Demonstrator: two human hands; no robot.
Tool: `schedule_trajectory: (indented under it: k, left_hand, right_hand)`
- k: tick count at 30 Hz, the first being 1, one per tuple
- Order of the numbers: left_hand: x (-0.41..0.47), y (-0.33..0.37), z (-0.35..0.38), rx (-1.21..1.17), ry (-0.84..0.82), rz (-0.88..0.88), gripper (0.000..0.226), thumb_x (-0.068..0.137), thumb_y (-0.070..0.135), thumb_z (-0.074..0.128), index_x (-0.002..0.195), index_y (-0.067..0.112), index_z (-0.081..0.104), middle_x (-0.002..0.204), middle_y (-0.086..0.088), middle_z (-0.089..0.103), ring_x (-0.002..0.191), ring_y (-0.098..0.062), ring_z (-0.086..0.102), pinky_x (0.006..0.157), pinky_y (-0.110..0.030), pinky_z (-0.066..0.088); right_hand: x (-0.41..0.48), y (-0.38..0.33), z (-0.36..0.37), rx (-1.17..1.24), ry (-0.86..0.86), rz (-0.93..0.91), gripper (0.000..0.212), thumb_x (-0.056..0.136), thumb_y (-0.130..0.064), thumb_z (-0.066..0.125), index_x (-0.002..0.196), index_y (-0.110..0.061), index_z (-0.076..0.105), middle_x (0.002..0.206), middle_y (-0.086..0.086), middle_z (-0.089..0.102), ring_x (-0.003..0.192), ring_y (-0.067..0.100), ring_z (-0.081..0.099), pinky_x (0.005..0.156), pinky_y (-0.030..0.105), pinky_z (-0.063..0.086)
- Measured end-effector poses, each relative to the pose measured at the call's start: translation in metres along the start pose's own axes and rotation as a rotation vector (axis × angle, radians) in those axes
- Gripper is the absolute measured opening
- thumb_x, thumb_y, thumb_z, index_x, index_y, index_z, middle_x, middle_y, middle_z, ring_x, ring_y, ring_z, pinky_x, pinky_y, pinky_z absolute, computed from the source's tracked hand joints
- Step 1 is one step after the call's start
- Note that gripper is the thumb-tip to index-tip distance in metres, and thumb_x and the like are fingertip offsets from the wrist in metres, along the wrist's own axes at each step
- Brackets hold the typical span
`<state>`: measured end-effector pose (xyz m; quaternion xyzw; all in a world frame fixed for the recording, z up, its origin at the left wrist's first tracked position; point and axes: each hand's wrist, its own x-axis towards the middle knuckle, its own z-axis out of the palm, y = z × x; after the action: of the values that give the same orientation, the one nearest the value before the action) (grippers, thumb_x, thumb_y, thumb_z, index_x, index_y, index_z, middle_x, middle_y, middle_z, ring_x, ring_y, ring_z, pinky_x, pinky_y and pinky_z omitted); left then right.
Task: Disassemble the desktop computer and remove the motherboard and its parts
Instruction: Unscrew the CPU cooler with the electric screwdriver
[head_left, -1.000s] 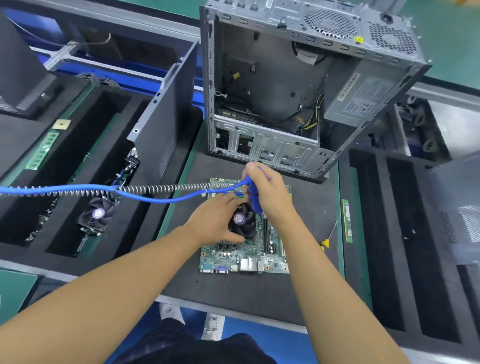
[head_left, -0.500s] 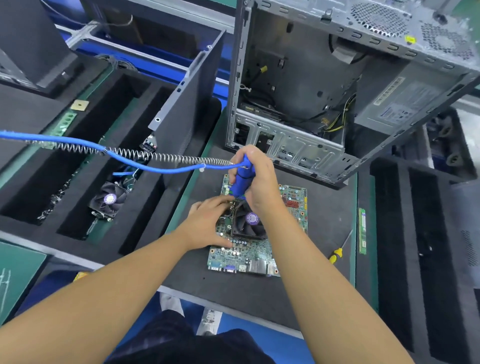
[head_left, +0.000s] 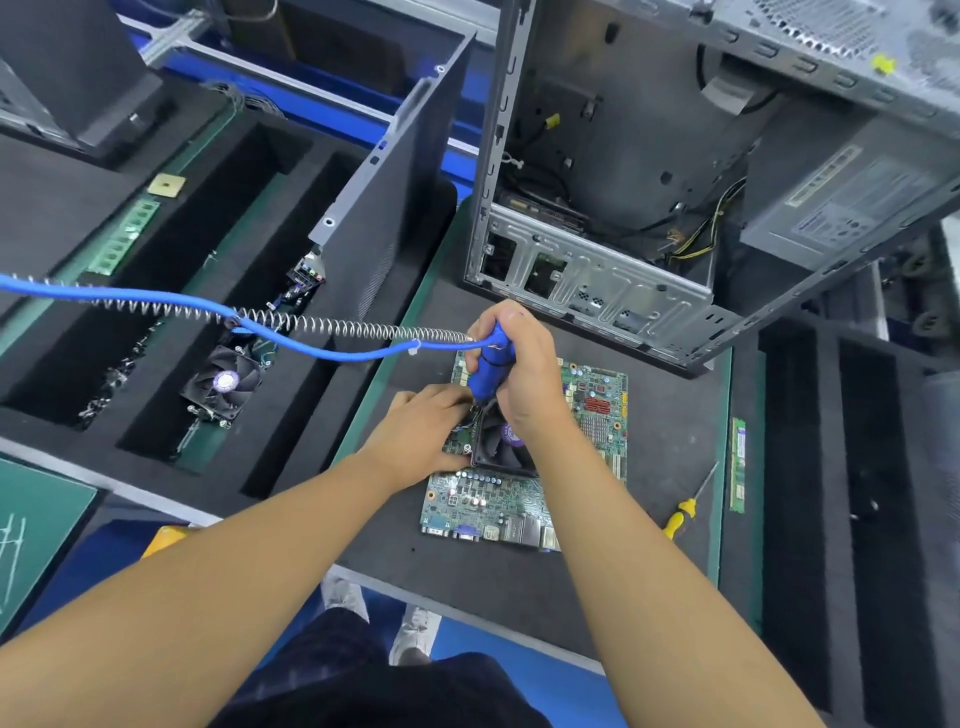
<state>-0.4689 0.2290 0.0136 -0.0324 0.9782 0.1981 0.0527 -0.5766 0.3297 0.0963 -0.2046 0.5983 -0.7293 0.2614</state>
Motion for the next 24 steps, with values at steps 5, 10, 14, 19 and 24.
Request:
schedule_trajectory:
  k: [5, 10, 14, 19, 24]
  left_hand:
    - [0.0, 0.002, -0.001, -0.01, -0.002, -0.026, 0.068, 0.072, 0.045, 0.077, 0.131, 0.016, 0.059, 0.146, 0.007, 0.045, 0.134, -0.015, 0.038, 0.098, -0.041, 0.034]
    - [0.002, 0.001, -0.005, -0.008, -0.041, -0.037, 0.07, 0.074, 0.048, 0.075, 0.134, 0.018, 0.058, 0.147, 0.008, 0.044, 0.137, -0.014, 0.034, 0.098, -0.04, 0.033]
    - [0.002, 0.002, -0.007, -0.001, -0.059, -0.037, 0.071, 0.075, 0.048, 0.073, 0.137, 0.018, 0.055, 0.15, 0.008, 0.043, 0.14, -0.013, 0.032, 0.1, -0.041, 0.033]
    - [0.001, 0.003, -0.008, -0.024, -0.055, -0.04, 0.067, 0.075, 0.048, 0.072, 0.134, 0.021, 0.057, 0.147, 0.01, 0.046, 0.137, -0.013, 0.034, 0.095, -0.038, 0.032]
    - [0.002, 0.004, -0.008, -0.061, -0.077, -0.064, 0.068, 0.074, 0.047, 0.074, 0.135, 0.022, 0.058, 0.145, 0.011, 0.047, 0.137, -0.013, 0.031, 0.095, -0.037, 0.029]
  right_hand:
    - [0.002, -0.003, -0.001, -0.013, -0.027, -0.033, 0.03, 0.093, -0.035, 0.05, 0.075, -0.013, 0.058, 0.077, 0.004, 0.06, 0.057, 0.023, 0.051, 0.057, 0.031, 0.045]
    - [0.002, -0.003, 0.0, -0.024, -0.016, -0.016, 0.03, 0.092, -0.037, 0.05, 0.074, -0.016, 0.059, 0.075, 0.003, 0.059, 0.057, 0.024, 0.051, 0.057, 0.036, 0.043]
    - [-0.001, -0.007, 0.0, -0.036, -0.003, -0.008, 0.029, 0.09, -0.037, 0.049, 0.072, -0.016, 0.059, 0.073, 0.005, 0.058, 0.057, 0.024, 0.05, 0.057, 0.038, 0.041]
    - [-0.011, -0.014, 0.009, -0.135, -0.057, -0.038, 0.03, 0.088, -0.032, 0.046, 0.074, -0.008, 0.056, 0.074, 0.004, 0.056, 0.061, 0.02, 0.049, 0.061, 0.032, 0.043]
    - [-0.016, -0.018, 0.018, -0.141, -0.026, -0.009, 0.044, 0.086, -0.039, 0.047, 0.08, 0.004, 0.051, 0.077, 0.009, 0.053, 0.064, 0.022, 0.044, 0.059, 0.031, 0.039]
